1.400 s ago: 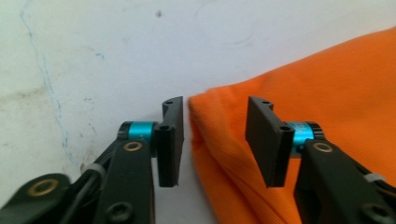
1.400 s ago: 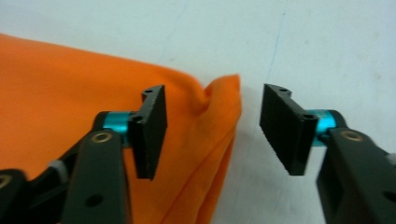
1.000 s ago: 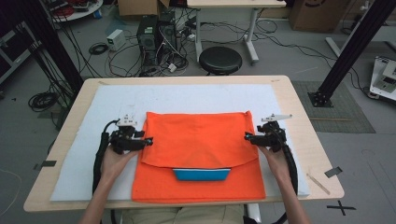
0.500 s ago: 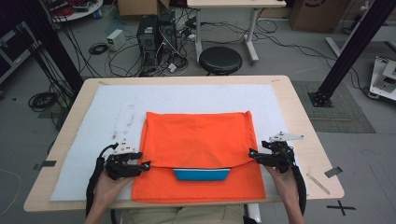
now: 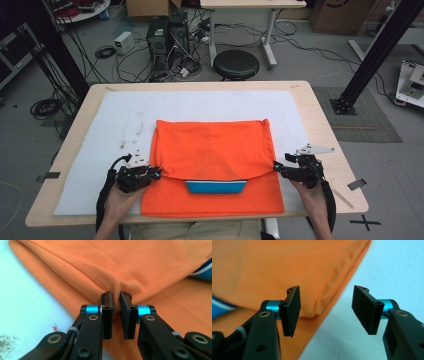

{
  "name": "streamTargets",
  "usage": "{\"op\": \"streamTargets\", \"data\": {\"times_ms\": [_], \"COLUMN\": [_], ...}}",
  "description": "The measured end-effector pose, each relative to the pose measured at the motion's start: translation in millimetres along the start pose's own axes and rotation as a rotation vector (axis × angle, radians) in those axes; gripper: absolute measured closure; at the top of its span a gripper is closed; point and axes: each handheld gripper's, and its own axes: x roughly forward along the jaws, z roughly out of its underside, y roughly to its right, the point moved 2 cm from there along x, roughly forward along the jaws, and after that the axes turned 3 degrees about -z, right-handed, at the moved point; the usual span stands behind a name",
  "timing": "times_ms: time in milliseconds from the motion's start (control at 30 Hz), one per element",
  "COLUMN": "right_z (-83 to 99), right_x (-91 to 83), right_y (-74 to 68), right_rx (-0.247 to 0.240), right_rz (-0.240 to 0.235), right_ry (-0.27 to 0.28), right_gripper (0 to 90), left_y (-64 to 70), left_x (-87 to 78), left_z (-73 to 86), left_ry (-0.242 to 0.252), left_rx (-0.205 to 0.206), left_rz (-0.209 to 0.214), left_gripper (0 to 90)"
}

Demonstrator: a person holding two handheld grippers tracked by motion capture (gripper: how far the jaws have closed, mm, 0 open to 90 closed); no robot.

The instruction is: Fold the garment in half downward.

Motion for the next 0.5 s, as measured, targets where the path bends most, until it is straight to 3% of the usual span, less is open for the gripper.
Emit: {"op": "streamTargets", "data": {"times_ms": [167,333,400,500], "right_z": [2.9,3.7,5.5,5.7], "right_x": [7.0,20.2,23.7,23.3], "right_y": [-11.2,-21.3,-23.9,-25.7], "right_rx": [-0.073,-0.149,-0.151,-0.156], "right_rz": [-0.018,0.024,0.034,0.036], "right_ry": [-0.061,-0.135,-0.152,-0.133], "right_gripper": [47.3,54.1,58.5,71.0], "left_y": [-0.2,-2.8,-3.4,-2.4], "left_x": [0.1,0.0,0.1,0.0], "left_z": [1.2,3.3,3.6,3.4], "left_ry": [0.009,0.024,0.026,0.027], "left_rx": [-0.002,-0.020,-0.020,-0.013], "left_rz": [0.001,0.019,0.023,0.017], "left_gripper": [80.9,80.9,80.8,80.9]}}
